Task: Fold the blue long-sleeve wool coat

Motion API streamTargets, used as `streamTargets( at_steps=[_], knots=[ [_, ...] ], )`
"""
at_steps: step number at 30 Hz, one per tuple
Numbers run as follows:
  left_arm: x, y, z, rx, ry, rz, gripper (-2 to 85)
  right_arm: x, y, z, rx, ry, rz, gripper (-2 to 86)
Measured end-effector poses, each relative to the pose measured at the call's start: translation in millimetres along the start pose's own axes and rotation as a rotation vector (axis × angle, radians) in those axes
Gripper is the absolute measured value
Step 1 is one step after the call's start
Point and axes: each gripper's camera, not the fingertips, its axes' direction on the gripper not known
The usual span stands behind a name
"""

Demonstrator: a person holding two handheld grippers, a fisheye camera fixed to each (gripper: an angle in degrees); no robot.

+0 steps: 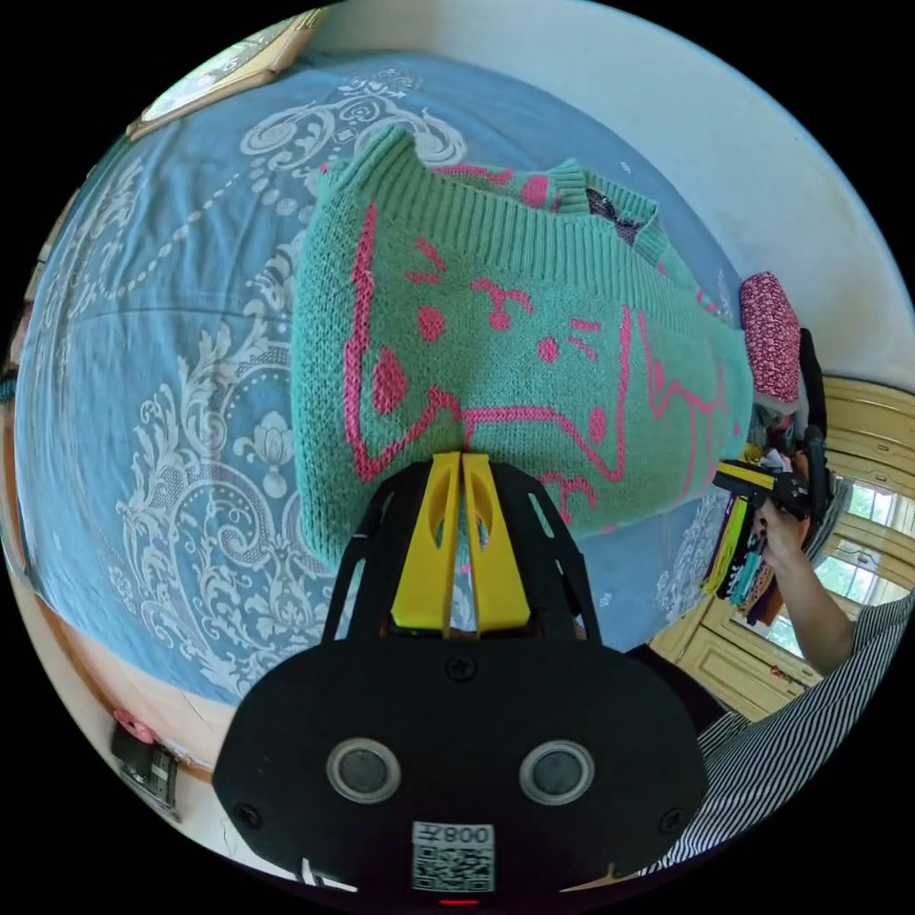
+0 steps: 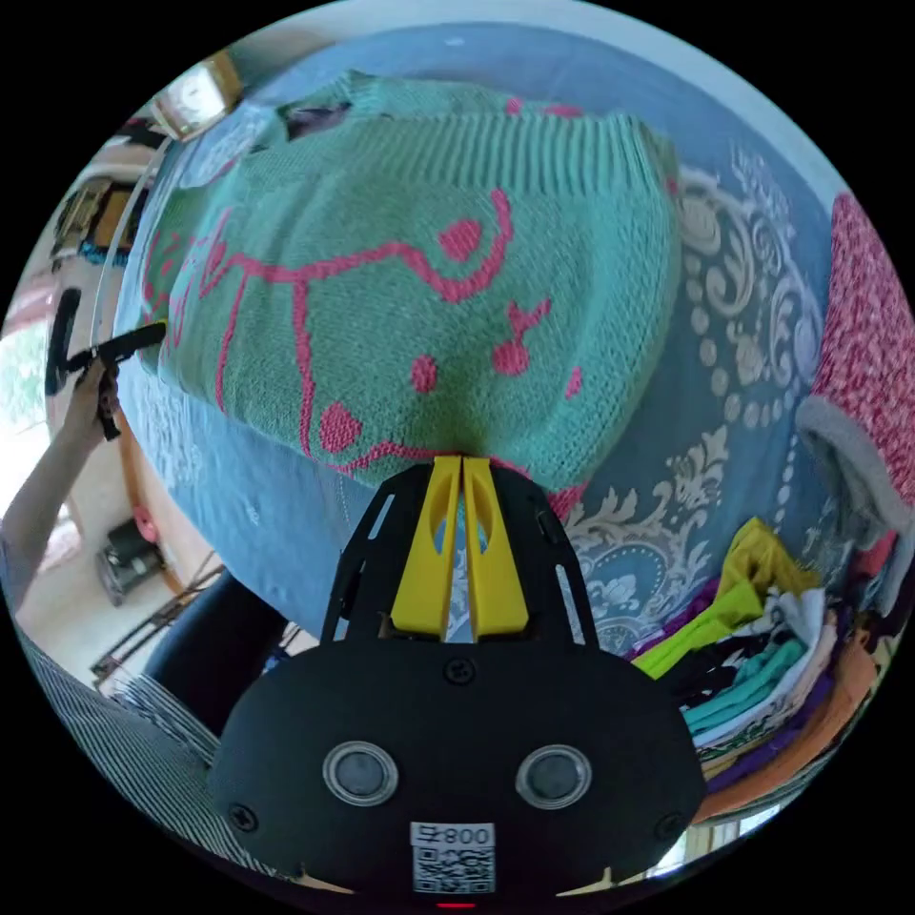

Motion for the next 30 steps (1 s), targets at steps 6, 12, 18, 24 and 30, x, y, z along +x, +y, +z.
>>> streamTargets(
  at_steps=[6, 12, 18, 24, 30],
  knots=[
    [49.4, 4.2, -39.7, 0.138, 0.021, 0.079, 0.2, 7.1, 5.6, -63.4, 0.112, -0.122, 0.077, 0.0],
    [102.1, -37.9, -13.6, 0.13, 0.0, 0.165, 0.1, 20.8, -47.1, -110.8, 0.282, -0.056, 0.135, 0.0],
    [107.5, -45.1, 2.9, 0.062, 0.03, 0.17, 0.1, 46.9, -77.7, -85.9, 0.214, -0.204, 0.187, -0.1],
    [112.4, -48.5, -15.0, 0.171, 0.046, 0.173, 0.1, 26.3, -80.4, -117.7, 0.328, -0.161, 0.188, 0.0],
    [102.0, -60.4, 20.4, 0.1, 0.015, 0.149, 0.1, 23.6, -116.1, -86.4, 0.252, -0.207, 0.226, 0.0]
  ],
)
